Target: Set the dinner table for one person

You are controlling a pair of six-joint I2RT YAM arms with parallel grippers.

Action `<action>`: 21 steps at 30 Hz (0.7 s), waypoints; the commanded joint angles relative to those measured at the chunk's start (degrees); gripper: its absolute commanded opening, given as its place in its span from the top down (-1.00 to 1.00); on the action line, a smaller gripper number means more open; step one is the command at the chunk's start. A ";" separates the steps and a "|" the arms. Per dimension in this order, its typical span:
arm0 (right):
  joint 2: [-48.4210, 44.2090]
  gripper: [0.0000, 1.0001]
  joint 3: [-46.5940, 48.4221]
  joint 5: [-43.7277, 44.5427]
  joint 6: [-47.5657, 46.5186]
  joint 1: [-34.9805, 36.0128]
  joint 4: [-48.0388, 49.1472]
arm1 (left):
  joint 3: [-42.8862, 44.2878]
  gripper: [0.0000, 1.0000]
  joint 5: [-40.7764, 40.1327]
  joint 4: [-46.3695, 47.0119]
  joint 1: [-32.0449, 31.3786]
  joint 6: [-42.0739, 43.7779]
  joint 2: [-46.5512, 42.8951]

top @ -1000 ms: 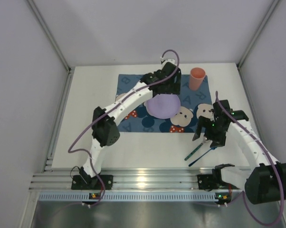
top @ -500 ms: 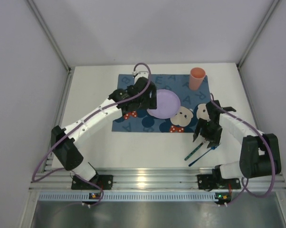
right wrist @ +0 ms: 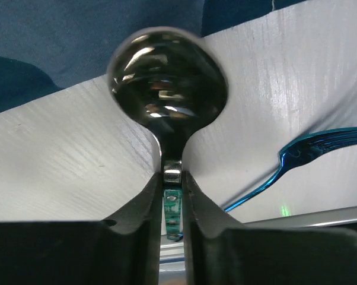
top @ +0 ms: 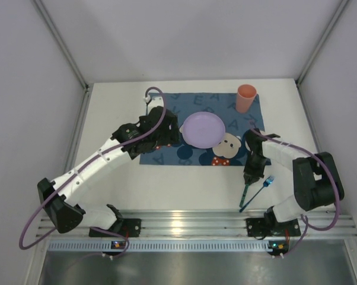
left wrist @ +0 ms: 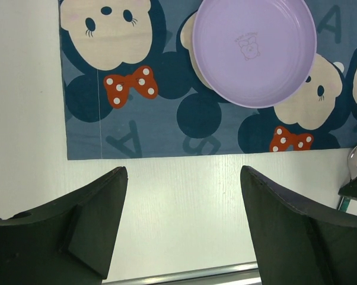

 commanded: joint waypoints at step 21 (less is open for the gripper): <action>-1.00 1.00 27.81 9.67 -7.97 3.03 -13.03 | -1.53 -0.64 -0.36 -0.68 2.95 2.97 -2.72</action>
